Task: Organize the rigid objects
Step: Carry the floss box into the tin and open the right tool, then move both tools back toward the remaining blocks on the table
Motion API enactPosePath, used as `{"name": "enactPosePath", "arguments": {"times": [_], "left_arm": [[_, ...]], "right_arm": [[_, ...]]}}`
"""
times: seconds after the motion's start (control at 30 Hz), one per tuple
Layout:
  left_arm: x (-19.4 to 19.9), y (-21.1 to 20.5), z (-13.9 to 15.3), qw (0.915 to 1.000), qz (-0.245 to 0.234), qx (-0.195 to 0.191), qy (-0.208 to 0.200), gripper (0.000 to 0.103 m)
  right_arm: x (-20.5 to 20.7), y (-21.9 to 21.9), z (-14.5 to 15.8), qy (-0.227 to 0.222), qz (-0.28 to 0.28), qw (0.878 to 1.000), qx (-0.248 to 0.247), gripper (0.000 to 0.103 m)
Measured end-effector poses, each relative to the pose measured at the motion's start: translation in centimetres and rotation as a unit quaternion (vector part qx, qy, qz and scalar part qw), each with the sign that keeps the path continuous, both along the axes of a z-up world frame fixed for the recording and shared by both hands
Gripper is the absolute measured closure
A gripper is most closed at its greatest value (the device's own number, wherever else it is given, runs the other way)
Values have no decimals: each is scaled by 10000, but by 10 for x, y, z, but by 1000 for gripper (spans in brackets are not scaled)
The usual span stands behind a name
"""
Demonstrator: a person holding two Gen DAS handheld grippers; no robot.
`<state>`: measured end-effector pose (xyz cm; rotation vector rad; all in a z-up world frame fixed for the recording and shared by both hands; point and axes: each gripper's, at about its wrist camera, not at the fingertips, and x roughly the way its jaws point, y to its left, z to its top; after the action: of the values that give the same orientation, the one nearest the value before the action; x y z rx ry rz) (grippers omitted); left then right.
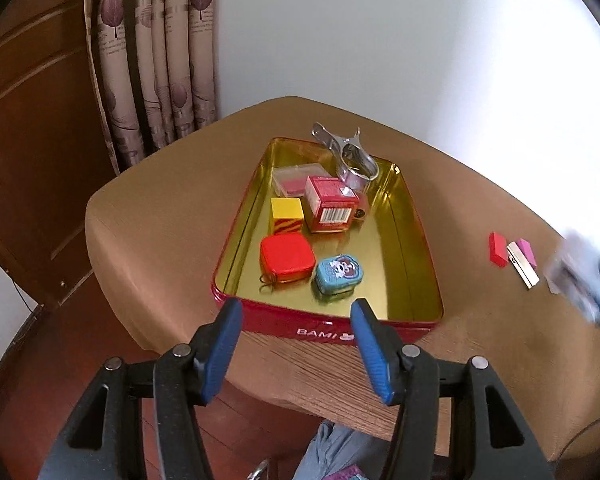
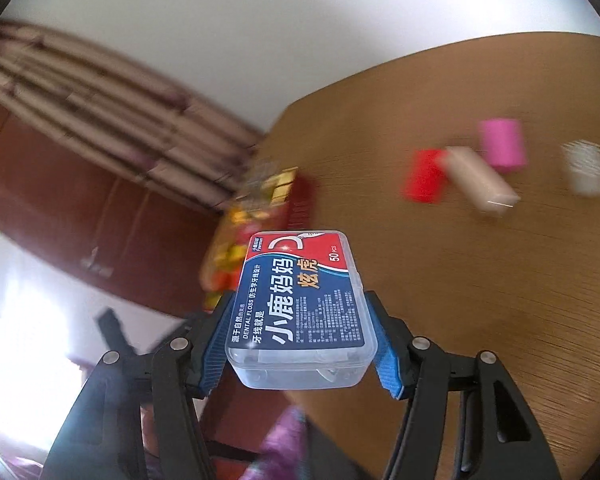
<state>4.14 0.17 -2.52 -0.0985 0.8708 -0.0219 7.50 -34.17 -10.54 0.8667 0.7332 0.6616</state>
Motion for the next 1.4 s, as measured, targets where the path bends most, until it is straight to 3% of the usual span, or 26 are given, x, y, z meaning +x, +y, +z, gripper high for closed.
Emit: {"name": "enactPosePath", "arguments": {"times": [0.1,0.23,0.47,0.77,1.0,1.1,1.17,1.33,1.4], "left_arm": [[-4,2,0,9999,-35,-141,-57,45],[-3,11,-5,9996,35,-285,-40,45],[1,34,-13,9951,184,-952,179,45],[-1,31,-12,9954,73,-933,193,45],[2,30,-15,9948,100,-960,325,45],[1,28,-18,9954,84,-889,351,45],[1,26,-19,9956,66,-859,371,45],[-1,26,-17,9965,92,-779,304,45],[-3,24,-15,9970,68,-735,251,45]], "right_arm": [[35,51,34,-115,402,9991,19,44],[77,106,55,-56,633,9977,-236,44],[111,157,49,216,448,9946,-912,44],[126,193,41,245,304,9893,-1405,44],[130,199,40,125,188,9840,-1770,43],[130,200,41,69,176,9809,-1935,30],[130,196,40,95,189,9834,-1804,30],[102,163,45,-315,-170,9874,-1541,30],[80,141,40,-437,-428,9844,-1651,29]]}}
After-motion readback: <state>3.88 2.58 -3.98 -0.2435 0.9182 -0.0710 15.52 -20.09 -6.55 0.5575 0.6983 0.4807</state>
